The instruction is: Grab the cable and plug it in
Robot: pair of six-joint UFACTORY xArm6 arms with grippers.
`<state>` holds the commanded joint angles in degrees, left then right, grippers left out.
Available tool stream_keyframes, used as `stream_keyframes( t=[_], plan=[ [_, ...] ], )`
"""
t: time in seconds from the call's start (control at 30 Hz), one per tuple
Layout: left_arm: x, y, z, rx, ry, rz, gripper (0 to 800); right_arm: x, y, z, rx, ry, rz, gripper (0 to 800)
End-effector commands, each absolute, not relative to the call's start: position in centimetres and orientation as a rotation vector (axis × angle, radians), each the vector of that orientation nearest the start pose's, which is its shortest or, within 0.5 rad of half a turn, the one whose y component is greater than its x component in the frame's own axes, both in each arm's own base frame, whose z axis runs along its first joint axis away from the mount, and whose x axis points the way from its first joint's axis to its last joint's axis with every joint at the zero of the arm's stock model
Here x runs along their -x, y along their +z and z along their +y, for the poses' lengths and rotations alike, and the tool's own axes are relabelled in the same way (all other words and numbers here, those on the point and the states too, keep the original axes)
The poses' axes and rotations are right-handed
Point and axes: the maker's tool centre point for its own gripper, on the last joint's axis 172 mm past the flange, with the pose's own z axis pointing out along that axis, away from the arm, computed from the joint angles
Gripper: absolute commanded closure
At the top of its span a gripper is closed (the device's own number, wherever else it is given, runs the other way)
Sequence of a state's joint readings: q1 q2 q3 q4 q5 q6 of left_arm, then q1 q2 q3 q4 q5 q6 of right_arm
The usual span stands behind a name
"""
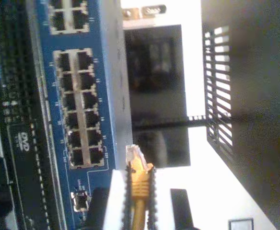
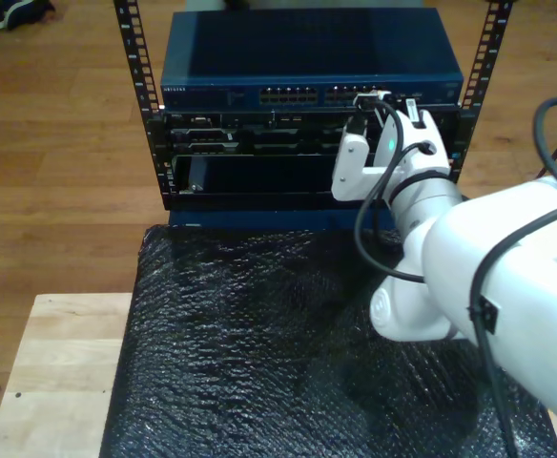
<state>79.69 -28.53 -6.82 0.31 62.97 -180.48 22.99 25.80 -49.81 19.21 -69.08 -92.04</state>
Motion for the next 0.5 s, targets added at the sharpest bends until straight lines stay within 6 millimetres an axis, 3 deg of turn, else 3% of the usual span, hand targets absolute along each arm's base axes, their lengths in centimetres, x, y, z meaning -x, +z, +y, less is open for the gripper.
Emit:
stream_keyframes(
  t=[0.2,0.5],
  plan=[
    [-1.9,3.5,11.3,2.232,-0.54,2.661,0,-61.5,30.6,15.5,-1.18,1.317,1.127,800],
    [-1.9,3.5,11.3,2.232,-0.54,2.661,0,-62.1,29.5,14.2,-1.204,1.261,1.052,800]
  ],
)
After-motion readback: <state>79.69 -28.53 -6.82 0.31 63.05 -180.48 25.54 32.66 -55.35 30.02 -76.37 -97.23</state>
